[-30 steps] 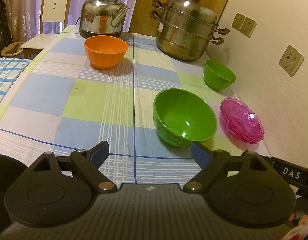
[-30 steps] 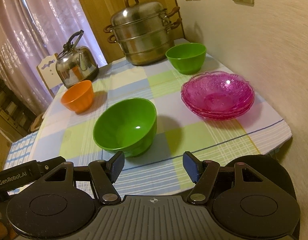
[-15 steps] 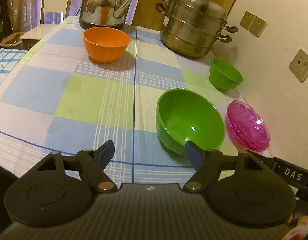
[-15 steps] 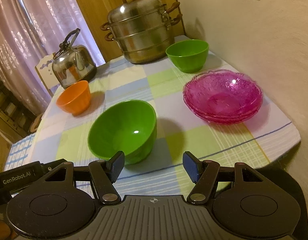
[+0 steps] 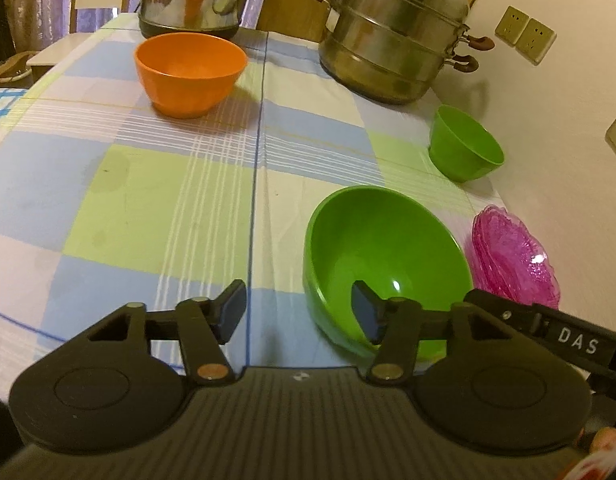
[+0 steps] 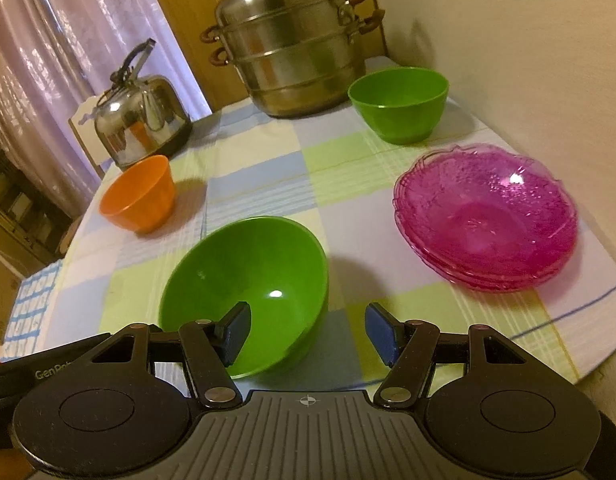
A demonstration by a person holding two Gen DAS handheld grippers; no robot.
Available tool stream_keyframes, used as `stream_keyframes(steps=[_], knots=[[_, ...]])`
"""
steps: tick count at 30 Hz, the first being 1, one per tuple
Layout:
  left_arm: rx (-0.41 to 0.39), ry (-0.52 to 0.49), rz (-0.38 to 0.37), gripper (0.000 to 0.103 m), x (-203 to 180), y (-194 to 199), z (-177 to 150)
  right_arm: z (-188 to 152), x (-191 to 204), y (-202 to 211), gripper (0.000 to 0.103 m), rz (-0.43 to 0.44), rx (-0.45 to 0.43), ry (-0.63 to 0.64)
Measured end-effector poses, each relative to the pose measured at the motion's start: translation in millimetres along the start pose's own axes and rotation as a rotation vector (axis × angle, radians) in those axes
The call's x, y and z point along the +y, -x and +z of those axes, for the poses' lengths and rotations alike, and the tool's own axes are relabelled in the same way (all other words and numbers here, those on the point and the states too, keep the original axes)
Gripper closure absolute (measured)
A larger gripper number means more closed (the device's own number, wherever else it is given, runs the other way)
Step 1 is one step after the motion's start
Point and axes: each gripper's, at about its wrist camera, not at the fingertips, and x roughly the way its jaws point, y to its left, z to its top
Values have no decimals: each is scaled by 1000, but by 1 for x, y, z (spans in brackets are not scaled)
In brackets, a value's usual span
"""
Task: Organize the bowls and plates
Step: 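Move both grippers to the rim of the large green bowl, then close both grippers on the rim of the large green bowl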
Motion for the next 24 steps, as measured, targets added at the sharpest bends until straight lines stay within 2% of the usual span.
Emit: stream_keyframes(steps=[4, 13, 15, 18, 20, 22, 24], knots=[[18, -8, -7, 62, -6, -17, 6, 5, -8, -14, 41, -6, 20, -11], [29, -19, -9, 72, -13, -37, 10, 10, -14, -33, 64, -5, 62, -9], [34, -20, -11, 80, -13, -39, 9, 10, -14, -36, 67, -6, 69, -6], [32, -33, -10, 85, -11, -41, 7, 10, -14, -38, 73, 2, 76, -5], [33, -35, -12, 87, -10, -41, 6, 9, -12, -39, 84, 8, 80, -2], [37, -36, -12, 90, -9, -40, 7, 8, -10, -39, 90, 11, 79, 6], [36, -38, -16, 91, -8, -38, 7, 8, -8, -39, 90, -1, 80, 12]])
